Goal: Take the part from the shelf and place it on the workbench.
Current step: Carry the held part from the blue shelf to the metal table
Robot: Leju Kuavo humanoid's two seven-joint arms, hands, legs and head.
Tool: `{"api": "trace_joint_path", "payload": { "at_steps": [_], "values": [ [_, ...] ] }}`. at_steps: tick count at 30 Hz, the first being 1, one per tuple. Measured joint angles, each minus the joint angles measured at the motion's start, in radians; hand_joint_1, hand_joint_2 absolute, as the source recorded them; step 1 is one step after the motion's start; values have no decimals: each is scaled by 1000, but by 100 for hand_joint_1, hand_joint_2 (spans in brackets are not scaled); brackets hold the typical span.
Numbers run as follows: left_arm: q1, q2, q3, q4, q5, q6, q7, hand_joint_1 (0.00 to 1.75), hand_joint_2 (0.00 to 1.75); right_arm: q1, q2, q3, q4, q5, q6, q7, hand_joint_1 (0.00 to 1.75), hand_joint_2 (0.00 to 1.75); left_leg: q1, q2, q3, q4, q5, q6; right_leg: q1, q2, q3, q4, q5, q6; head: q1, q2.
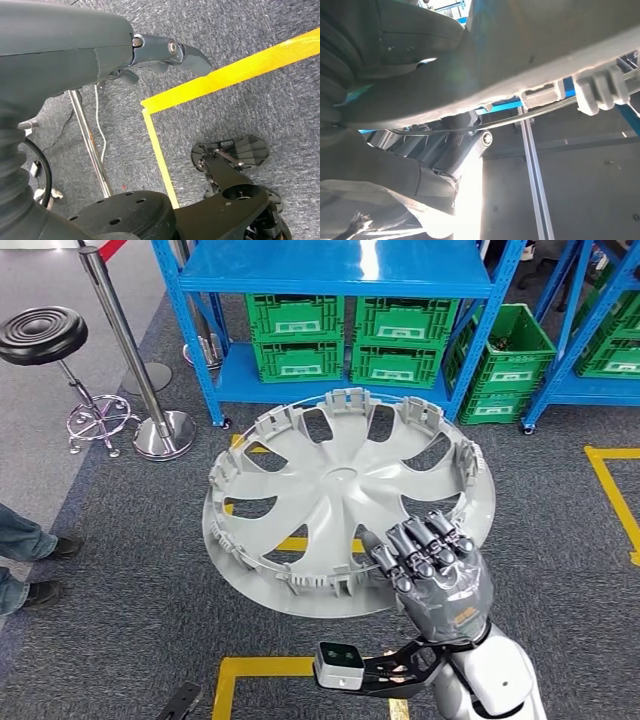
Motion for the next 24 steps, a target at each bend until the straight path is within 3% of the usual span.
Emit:
{"api": "trace_joint_path", "payload": {
  "at_steps": [13,17,19,21,24],
  "values": [
    [-10,-3,-3,0,-12,13,17,0,175,-24,6,23,0,0,0,18,175,175,-3,0,-3,5,0,1,-2,0,0,-1,3,4,0,0],
    [-10,-5,-3,0,-12,16,17,0,175,-22,6,25,0,0,0,25,175,175,-5,0,-5,9,-1,8,-4,0,0,-3,5,10,0,0],
    [-10,-8,-3,0,-12,17,17,0,175,-20,6,25,-3,0,0,28,175,175,-2,1,-3,0,5,16,-4,0,-3,0,1,17,0,0],
    [-10,-11,-3,0,-11,18,17,0,175,-17,6,25,-8,0,0,29,175,175,3,3,-2,-11,12,26,-4,1,-28,50,-37,22,2,0],
    [-10,-15,-3,0,-11,19,17,0,175,-11,5,25,-10,0,0,30,175,175,4,4,-6,-12,15,29,-8,1,-114,244,-135,26,4,0]
  ]
}}
